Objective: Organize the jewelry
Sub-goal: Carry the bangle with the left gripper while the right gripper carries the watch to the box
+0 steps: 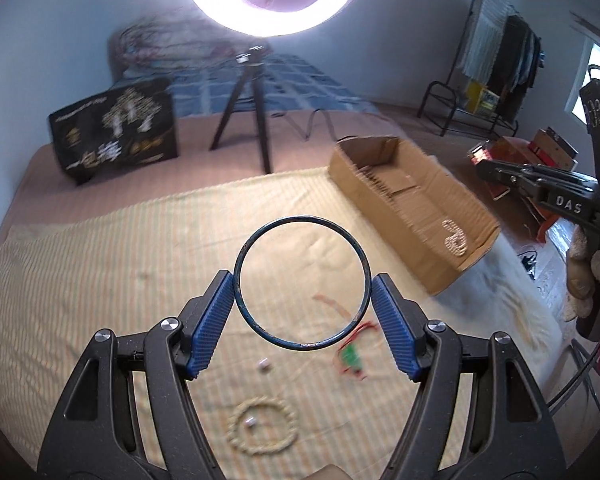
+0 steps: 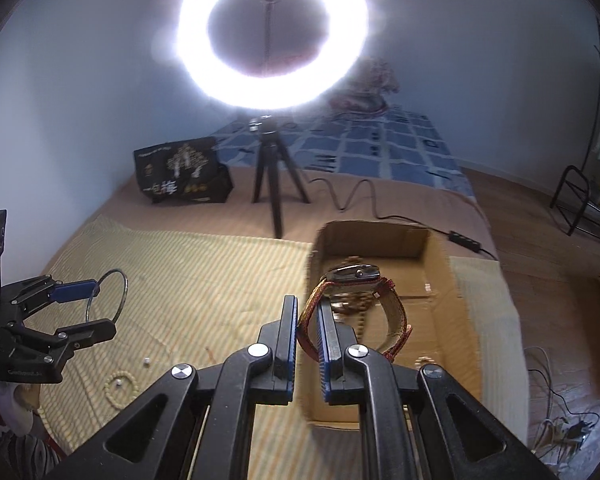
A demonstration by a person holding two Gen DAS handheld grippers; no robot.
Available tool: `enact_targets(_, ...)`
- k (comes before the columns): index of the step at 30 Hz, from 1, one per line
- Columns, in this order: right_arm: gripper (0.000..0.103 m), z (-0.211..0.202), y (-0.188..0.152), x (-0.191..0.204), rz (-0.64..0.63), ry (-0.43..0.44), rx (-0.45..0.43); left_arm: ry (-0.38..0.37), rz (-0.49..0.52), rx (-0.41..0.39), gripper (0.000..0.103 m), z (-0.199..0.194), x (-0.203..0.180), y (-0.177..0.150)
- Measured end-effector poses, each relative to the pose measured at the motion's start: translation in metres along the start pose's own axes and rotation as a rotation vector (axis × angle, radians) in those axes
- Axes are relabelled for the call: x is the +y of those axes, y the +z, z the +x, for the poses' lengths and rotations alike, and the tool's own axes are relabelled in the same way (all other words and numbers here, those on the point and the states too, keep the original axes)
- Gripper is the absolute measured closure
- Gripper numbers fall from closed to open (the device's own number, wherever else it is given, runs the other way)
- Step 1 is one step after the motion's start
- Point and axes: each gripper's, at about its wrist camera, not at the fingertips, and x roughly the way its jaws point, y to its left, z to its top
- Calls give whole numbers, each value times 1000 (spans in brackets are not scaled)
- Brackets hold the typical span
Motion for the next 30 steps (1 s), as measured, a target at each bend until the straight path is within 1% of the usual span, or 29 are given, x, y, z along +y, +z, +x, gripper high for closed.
enact_targets(6, 96, -2, 3, -26, 10, -23, -5, -42, 50, -16, 31, 17, -38, 25)
enact_targets(11, 96, 4, 6, -48, 30, -32, -6, -82, 81, -26, 31, 31, -70, 41)
enact_targets(17, 96, 14, 8, -72, 69, -25, -3, -118, 91, -17, 31, 56, -96, 57)
enact_targets(23, 96, 27, 10, -92, 105, -16, 5, -144, 81, 1, 31, 81, -111, 66)
enact_targets(30, 96, 43, 10, -108, 143, -4, 20, -162, 71, 22, 31, 98, -125, 68)
